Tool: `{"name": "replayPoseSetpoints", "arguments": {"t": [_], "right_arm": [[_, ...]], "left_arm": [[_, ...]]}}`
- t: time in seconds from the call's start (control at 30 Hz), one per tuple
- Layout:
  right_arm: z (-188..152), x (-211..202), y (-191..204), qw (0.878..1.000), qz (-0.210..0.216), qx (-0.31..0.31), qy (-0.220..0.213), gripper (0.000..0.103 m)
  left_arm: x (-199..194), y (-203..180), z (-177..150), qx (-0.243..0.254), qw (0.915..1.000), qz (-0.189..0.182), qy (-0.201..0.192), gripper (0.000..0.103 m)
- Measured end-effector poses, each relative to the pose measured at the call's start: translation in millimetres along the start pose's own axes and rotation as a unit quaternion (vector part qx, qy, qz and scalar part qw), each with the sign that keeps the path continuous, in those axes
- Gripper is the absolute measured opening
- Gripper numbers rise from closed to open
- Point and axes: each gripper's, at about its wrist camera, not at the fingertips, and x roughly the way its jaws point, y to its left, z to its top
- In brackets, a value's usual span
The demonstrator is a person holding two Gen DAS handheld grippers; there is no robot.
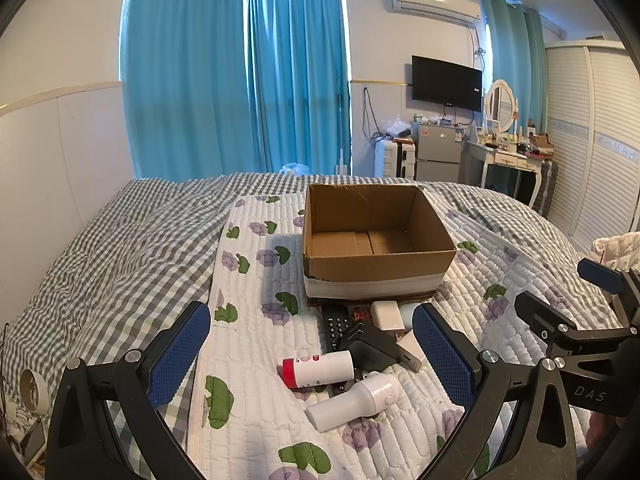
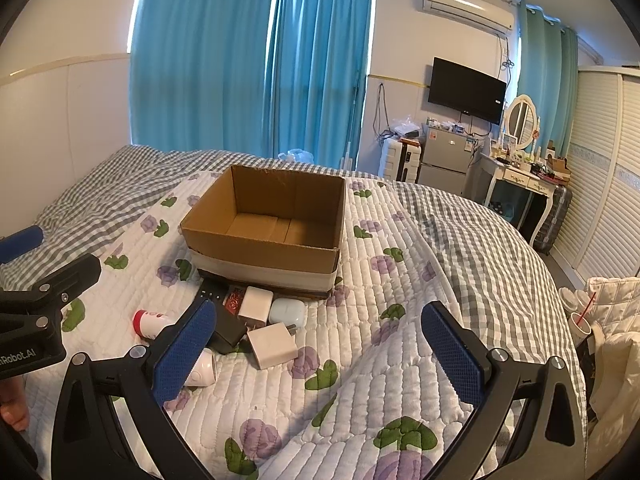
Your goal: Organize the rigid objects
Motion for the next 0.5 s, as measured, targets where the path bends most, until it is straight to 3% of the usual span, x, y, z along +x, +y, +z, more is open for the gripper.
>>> {"name": "replayPoseSetpoints", "arguments": {"t": [0.5], "right_arm": [[-0.9, 0.9, 2.3, 1.0, -0.002, -0.003, 0.004, 0.103]], "left_arm": [[1.6, -1.1, -0.2, 0.006, 1.0, -0.004, 0.003, 0.103]]}}
